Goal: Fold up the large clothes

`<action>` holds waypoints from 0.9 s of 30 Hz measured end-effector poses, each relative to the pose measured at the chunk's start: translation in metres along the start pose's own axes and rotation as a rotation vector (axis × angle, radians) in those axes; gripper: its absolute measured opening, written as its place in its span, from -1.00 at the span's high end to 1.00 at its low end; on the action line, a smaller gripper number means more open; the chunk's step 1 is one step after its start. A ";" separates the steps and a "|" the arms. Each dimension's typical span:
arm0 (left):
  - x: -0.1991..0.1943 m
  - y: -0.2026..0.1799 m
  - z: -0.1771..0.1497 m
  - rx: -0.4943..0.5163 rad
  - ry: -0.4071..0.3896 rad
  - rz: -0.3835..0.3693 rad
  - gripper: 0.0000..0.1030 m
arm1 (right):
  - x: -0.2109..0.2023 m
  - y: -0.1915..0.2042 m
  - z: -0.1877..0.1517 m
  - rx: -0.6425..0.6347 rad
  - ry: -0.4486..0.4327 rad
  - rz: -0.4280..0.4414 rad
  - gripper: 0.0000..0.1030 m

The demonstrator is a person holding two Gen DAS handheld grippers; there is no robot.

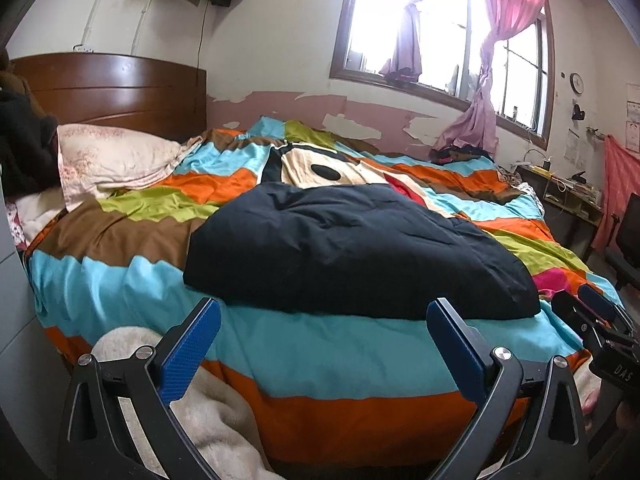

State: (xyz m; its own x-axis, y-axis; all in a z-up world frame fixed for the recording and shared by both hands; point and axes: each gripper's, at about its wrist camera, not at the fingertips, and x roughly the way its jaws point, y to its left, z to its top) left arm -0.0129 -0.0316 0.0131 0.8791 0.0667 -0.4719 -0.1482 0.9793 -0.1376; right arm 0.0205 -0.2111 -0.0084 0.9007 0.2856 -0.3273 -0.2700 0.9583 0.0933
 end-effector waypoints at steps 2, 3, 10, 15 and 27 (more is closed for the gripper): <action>0.001 0.001 -0.001 -0.007 0.008 0.004 -0.96 | 0.003 0.000 -0.001 -0.001 0.011 -0.001 -1.00; 0.001 0.002 -0.002 -0.010 0.009 0.006 -0.96 | 0.003 0.000 -0.001 -0.002 0.013 -0.002 -1.00; -0.001 0.001 -0.002 0.000 0.001 0.010 -0.96 | 0.006 0.000 -0.004 -0.006 0.015 0.004 -1.00; -0.001 -0.001 -0.003 0.017 0.001 0.008 -0.96 | 0.007 -0.001 -0.004 -0.006 0.017 0.005 -1.00; 0.002 0.002 -0.002 -0.010 0.016 -0.020 -0.96 | 0.007 0.001 -0.004 -0.003 0.017 0.004 -1.00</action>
State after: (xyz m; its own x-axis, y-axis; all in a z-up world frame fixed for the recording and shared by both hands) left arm -0.0119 -0.0299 0.0101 0.8746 0.0435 -0.4828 -0.1347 0.9786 -0.1557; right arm 0.0250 -0.2080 -0.0145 0.8937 0.2897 -0.3425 -0.2751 0.9570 0.0917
